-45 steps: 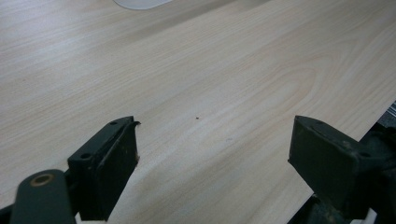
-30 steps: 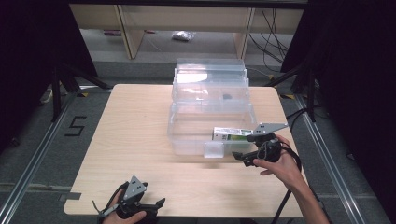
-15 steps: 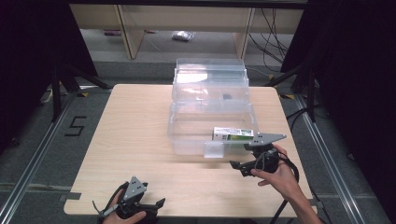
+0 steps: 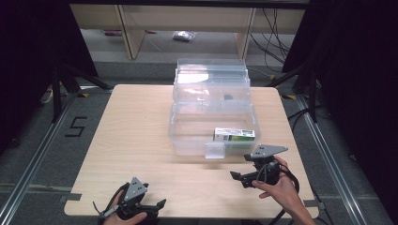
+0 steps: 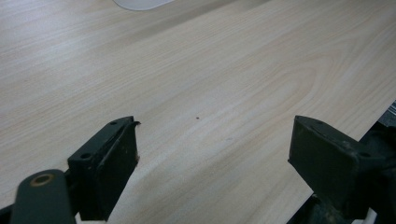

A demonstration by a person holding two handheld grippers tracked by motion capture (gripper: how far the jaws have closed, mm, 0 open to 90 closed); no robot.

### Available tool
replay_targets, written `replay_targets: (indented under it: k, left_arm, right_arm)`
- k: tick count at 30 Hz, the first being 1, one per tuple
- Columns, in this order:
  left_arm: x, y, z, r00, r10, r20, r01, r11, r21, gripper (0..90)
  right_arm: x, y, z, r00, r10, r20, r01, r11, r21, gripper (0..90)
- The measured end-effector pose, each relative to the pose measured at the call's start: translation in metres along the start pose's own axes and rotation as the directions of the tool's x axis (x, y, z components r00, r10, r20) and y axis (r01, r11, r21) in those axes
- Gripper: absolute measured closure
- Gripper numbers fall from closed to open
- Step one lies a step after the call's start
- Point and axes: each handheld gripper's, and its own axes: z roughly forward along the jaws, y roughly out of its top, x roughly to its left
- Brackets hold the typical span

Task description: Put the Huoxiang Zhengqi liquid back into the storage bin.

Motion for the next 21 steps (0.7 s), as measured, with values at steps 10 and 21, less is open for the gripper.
replay_targets:
  k: [10, 21]
  left_arm:
    - [0.0, 0.0, 0.0, 1.0, 0.002, -0.001, -0.002, 1.0, 0.007, 14.9]
    - [-0.001, 0.0, -0.001, 1.0, 0.006, 0.0, -0.006, 1.0, 0.006, 14.9]
  right_arm:
    - [0.004, -0.021, 0.004, 0.9986, 0.052, -0.009, -0.051, 0.998, 0.025, 16.1]
    - [0.008, -0.034, 0.009, 0.9981, 0.051, -0.035, -0.051, 0.998, 0.024, 16.0]
